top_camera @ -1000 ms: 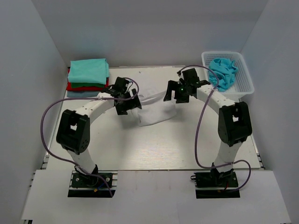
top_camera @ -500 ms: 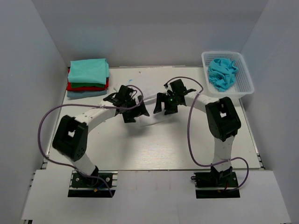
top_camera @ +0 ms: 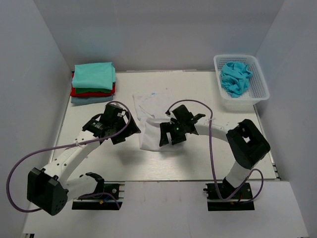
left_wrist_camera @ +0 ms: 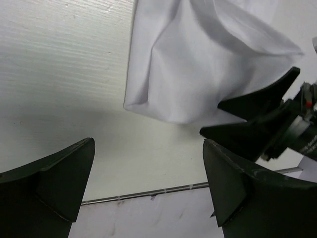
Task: Fold and stack the t-shirts
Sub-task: Fold the folded rectangular tshirt in 1/3 of the way
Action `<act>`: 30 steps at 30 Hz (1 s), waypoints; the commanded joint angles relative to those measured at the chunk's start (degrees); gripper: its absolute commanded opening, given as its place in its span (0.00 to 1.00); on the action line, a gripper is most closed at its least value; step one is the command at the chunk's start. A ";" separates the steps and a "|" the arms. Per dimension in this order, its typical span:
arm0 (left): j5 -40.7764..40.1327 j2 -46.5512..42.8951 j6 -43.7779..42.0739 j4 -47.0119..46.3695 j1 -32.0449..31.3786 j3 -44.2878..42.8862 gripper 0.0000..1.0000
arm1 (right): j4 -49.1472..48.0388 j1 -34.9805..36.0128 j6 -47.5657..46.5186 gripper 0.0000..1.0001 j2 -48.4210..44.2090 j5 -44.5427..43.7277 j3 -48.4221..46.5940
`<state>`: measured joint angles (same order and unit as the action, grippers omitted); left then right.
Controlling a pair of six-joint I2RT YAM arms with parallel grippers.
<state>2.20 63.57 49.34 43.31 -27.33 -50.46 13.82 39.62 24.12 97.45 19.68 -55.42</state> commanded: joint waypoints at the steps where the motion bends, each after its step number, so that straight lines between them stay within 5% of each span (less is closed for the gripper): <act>1: -2.02 1.55 -0.99 -1.91 0.17 -0.61 1.00 | 6.30 1.08 1.46 0.90 -4.01 -1.31 -1.08; 9: 2.11 19.82 -12.94 -10.17 -1.67 -13.51 0.99 | 15.69 -1.99 5.58 0.90 -9.81 -17.98 -12.78; 13: 0.09 30.62 -16.29 -9.57 -1.67 -22.20 0.95 | 21.94 -7.00 7.61 0.90 -12.19 -25.47 -11.39; 16: 0.09 34.68 -17.87 -9.04 -1.67 -26.08 0.94 | 23.70 -10.34 7.52 0.90 -12.20 -25.40 -10.07; 26: 3.34 44.18 -18.49 -8.50 -1.67 -31.10 0.68 | 15.27 -12.81 0.24 0.90 -5.10 -13.97 -9.35; 30: 3.34 46.12 -18.49 -7.01 -1.67 -33.38 0.55 | 12.46 -12.98 -2.67 0.79 -1.56 -10.55 -10.41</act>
<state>4.54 110.24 31.44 35.46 -28.84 -80.60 30.15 26.87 25.17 94.17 5.08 -64.34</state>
